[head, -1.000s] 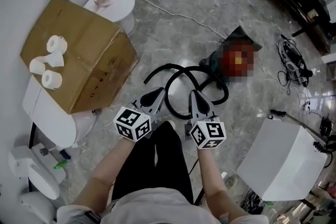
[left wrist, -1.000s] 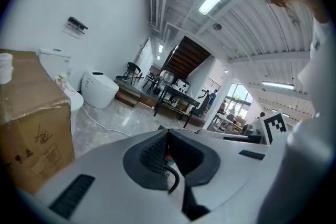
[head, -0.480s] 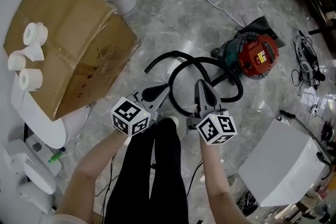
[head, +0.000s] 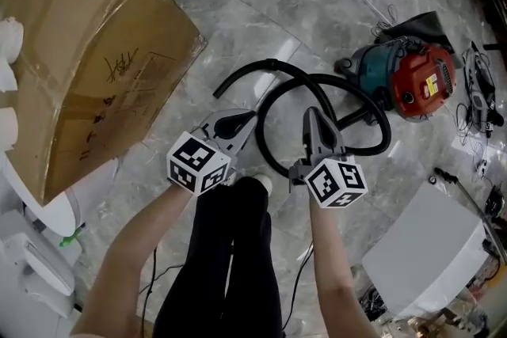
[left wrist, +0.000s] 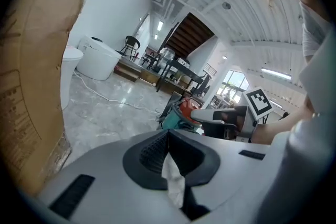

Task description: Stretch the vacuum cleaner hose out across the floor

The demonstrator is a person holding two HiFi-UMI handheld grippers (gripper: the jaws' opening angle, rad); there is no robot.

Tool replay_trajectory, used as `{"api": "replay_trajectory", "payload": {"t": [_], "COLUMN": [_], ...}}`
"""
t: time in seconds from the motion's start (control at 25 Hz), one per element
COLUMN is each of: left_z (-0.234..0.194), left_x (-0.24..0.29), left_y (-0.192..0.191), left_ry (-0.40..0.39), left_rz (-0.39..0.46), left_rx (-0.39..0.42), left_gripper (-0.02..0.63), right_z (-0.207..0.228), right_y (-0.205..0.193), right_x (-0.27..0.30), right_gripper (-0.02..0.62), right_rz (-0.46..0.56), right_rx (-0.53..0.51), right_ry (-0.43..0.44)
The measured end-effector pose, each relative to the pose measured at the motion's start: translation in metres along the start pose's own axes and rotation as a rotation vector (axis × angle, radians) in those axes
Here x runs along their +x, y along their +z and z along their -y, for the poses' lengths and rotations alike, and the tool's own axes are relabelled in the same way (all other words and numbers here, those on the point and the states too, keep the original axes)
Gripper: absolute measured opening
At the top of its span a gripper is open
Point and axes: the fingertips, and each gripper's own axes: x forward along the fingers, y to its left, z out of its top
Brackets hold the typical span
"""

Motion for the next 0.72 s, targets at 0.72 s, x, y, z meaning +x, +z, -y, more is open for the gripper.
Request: {"api": "replay_trajectory", "payload": {"t": [0.72], "left_z": [-0.078], "left_x": [0.100], "left_y": [-0.101], "left_ry": [-0.005], "left_rz": [0.013], "left_rx": [-0.045], "left_gripper": [0.009], "right_z": [0.087], "right_y": [-0.096], "right_x": [0.090], "right_gripper": [0.017], "right_rz": [-0.006], "right_rx": [-0.078], "right_ry": [0.033]}}
